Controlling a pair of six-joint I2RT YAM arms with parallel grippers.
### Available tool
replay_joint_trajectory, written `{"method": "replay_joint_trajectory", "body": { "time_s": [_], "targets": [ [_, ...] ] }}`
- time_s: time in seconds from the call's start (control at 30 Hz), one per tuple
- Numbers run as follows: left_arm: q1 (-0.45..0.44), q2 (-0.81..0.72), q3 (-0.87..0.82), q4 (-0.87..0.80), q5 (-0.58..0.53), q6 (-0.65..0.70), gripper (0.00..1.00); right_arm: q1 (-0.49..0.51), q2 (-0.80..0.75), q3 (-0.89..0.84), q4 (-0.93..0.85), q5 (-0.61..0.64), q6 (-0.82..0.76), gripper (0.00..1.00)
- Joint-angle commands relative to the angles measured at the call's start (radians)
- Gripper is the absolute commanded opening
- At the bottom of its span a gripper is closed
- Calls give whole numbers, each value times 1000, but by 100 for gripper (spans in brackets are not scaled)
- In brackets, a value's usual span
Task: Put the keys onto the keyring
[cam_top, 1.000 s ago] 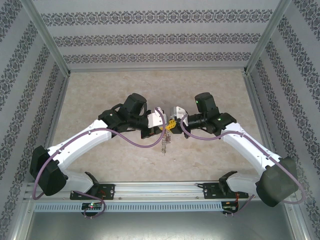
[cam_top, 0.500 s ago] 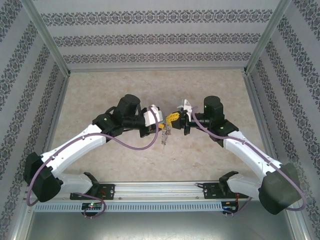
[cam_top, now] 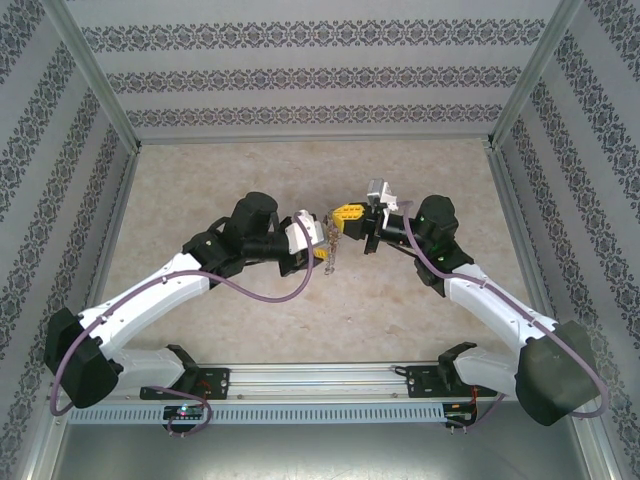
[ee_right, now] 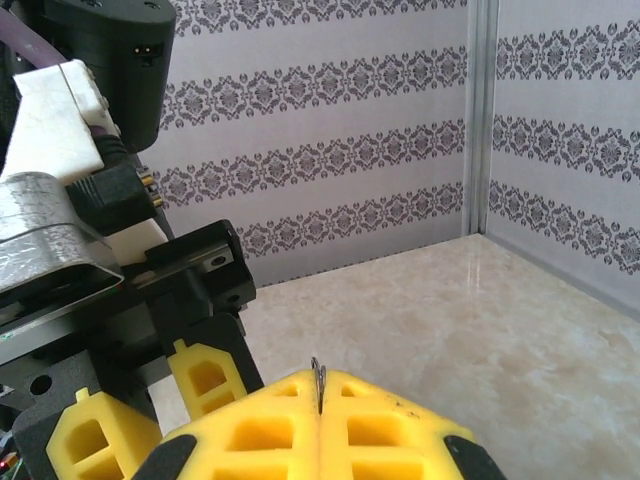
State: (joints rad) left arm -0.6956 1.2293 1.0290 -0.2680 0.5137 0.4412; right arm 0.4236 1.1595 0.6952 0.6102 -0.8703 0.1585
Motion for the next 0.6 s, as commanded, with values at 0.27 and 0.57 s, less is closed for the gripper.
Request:
{"method": "replay_joint_trajectory", "body": {
  "time_s": [0.27, 0.57],
  "targets": [
    [84, -125, -27, 109, -68, -49, 48, 26, -9, 39, -130, -126, -149, 0],
    [71, -6, 75, 38, 61, 15, 35, 59, -14, 43, -158, -85, -183, 0]
  ]
}}
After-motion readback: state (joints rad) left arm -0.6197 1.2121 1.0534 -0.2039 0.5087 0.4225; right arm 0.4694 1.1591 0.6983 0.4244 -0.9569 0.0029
